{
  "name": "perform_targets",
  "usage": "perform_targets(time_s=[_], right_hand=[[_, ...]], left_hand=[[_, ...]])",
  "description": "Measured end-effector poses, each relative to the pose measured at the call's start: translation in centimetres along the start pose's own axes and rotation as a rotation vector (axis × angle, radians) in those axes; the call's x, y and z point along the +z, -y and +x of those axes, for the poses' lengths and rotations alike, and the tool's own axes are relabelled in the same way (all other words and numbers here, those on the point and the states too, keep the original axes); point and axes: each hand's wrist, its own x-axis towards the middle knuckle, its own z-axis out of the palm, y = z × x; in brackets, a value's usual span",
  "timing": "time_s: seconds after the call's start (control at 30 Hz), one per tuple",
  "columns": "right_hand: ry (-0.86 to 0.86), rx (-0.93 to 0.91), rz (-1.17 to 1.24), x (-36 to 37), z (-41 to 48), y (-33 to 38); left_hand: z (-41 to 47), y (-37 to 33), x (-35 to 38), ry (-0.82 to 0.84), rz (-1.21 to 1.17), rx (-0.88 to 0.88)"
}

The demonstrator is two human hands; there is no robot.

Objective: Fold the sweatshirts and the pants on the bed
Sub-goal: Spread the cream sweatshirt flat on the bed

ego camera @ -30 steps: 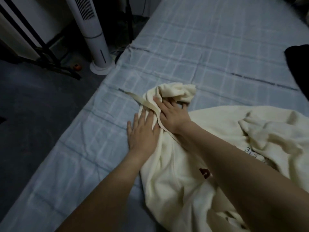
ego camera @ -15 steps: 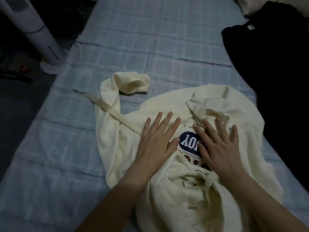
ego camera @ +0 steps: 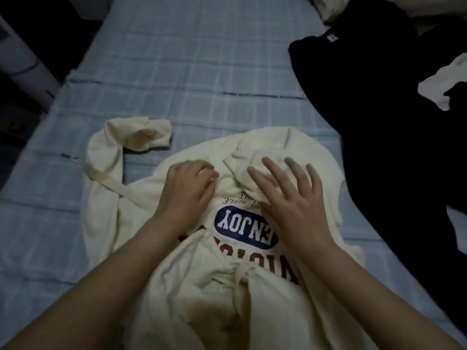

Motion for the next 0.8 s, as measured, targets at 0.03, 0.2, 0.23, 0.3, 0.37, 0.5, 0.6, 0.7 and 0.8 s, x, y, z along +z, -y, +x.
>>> perform_targets(time_s=[0.03,0.2,0.23,0.3,0.37,0.5,0.6,0.7,0.8], right_hand=[[0.053,0.036,-0.017,-0.2,1.4,-0.6],[0.185,0.226,0.32,0.6,3.4,-4.6],[0.084,0.232,0.408,0.3,3.0,-5.6],[-0.111,0.265,0.548,-1.3,1.9,-7.7],[-0.227,0.346,0.62,-3.5,0.5,-9.9],[-0.34,0.53,0.676,-7.9,-3.5,-13.8],[-0.43,0.644,0.712,-11.1,-6.7,-16.7],[-0.486,0.734,0.67,-14.0,-10.4,-19.8],[-0.502,0.839,0.599,-15.6,-14.8,-23.0]], left_hand=[[1.7,-0.5,0.0,-0.003,-0.046,-0.025],[6.1,-4.1,1.9,0.125,-0.345,-0.269],[5.8,-4.9,2.1,0.055,-0.366,-0.297],[4.7,-7.0,2.2,-0.115,-0.386,-0.321],[3.0,-10.4,2.5,-0.165,-0.475,-0.285],[0.8,-19.3,5.2,0.034,-0.736,-0.16],[1.1,-25.4,7.0,0.113,-0.851,-0.038],[0.9,-30.7,8.7,0.205,-0.895,0.079],[-0.3,-35.6,10.8,0.332,-0.788,0.217]])
